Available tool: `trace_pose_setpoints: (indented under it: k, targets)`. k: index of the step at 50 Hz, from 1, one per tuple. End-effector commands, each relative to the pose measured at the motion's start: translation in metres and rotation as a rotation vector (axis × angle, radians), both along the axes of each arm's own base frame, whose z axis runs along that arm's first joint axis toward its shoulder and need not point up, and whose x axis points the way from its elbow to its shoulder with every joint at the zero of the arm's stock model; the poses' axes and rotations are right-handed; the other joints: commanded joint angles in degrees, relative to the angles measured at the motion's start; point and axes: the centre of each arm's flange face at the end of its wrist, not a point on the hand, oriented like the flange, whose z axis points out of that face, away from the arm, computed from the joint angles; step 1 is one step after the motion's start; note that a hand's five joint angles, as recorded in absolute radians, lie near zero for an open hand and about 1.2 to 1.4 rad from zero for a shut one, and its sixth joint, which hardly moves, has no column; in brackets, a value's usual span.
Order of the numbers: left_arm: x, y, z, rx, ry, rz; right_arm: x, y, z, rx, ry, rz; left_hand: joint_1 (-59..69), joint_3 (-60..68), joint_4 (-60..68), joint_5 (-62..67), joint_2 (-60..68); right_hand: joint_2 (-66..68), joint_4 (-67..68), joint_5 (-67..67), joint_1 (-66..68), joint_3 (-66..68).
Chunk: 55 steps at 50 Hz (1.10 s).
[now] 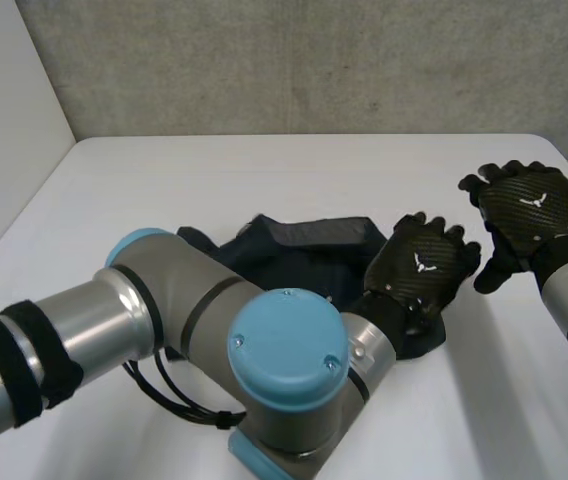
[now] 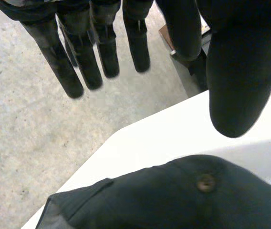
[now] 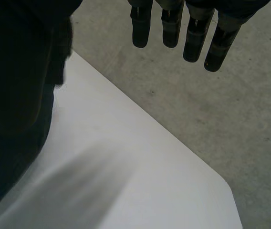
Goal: Fold the shorts.
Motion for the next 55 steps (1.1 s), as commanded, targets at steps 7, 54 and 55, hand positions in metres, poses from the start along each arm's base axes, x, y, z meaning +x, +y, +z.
trace_pose_setpoints:
  k: [7,54,55]
  targets:
    - [0.074,-0.051,0.090,-0.063,0.072,0.231,0.002,0.000,0.002,0.003,0.003,0.025,-4.12,-5.29,-4.67,-4.23,-5.03,-2.64,-3.46,-4.03,-1.69,-2.15]
    - [0.208,-0.133,0.008,0.252,-0.052,0.563,0.040,-0.051,-0.043,-0.020,0.414,0.079,-1.94,-3.10,-2.48,-2.04,-2.84,67.36,66.54,65.97,68.31,67.85]
    - [0.207,-0.134,0.004,0.259,-0.061,0.559,0.035,-0.051,-0.043,-0.013,0.416,0.070,-1.94,-3.10,-2.48,-2.04,-2.84,67.36,66.54,65.97,68.31,67.85]
